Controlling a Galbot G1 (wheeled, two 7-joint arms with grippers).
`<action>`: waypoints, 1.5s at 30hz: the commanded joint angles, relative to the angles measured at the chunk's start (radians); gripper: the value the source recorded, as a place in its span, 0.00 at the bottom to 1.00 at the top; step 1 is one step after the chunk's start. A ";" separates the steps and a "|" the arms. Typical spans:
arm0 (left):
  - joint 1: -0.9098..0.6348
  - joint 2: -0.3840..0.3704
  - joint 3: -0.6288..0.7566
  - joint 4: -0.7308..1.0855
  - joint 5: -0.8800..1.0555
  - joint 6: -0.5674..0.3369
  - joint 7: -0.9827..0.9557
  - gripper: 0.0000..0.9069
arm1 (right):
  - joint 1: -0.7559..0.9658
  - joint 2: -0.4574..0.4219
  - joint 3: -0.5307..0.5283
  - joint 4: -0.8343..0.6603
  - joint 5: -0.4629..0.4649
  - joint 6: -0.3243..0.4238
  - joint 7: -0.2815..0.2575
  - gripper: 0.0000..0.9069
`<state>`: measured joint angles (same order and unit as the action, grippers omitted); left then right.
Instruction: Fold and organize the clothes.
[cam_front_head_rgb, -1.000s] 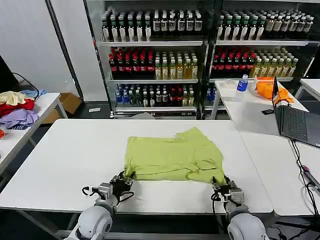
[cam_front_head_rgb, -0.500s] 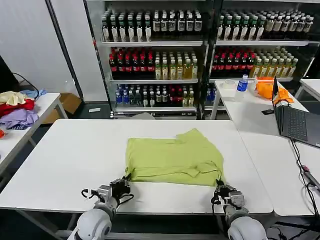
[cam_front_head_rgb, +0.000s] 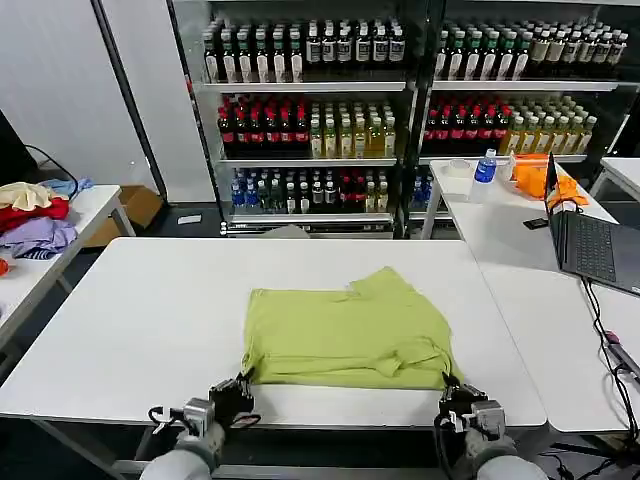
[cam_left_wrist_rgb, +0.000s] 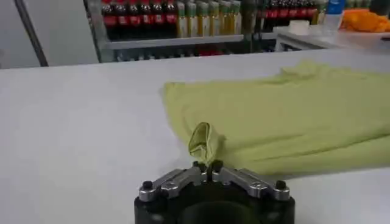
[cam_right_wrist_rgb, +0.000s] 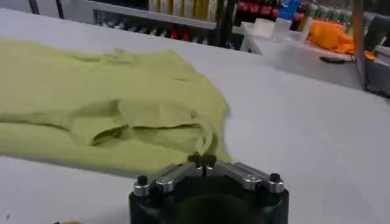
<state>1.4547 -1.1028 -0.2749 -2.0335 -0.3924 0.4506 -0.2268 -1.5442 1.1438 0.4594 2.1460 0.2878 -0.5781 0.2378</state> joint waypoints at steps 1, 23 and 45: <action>0.166 0.011 -0.035 -0.146 0.075 0.009 -0.002 0.98 | -0.091 0.003 0.026 0.073 -0.007 0.022 -0.022 1.00; -0.086 0.068 -0.105 -0.055 -0.054 -0.037 -0.064 1.00 | 0.302 -0.013 -0.080 -0.081 0.163 0.075 0.027 1.00; -0.626 0.071 0.113 0.433 -0.215 0.110 -0.021 1.00 | 0.974 0.145 -0.365 -0.802 0.238 0.000 0.119 1.00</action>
<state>1.0628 -1.0277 -0.2525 -1.8194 -0.5445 0.5028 -0.2652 -0.8275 1.2178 0.1869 1.6501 0.5030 -0.5655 0.3292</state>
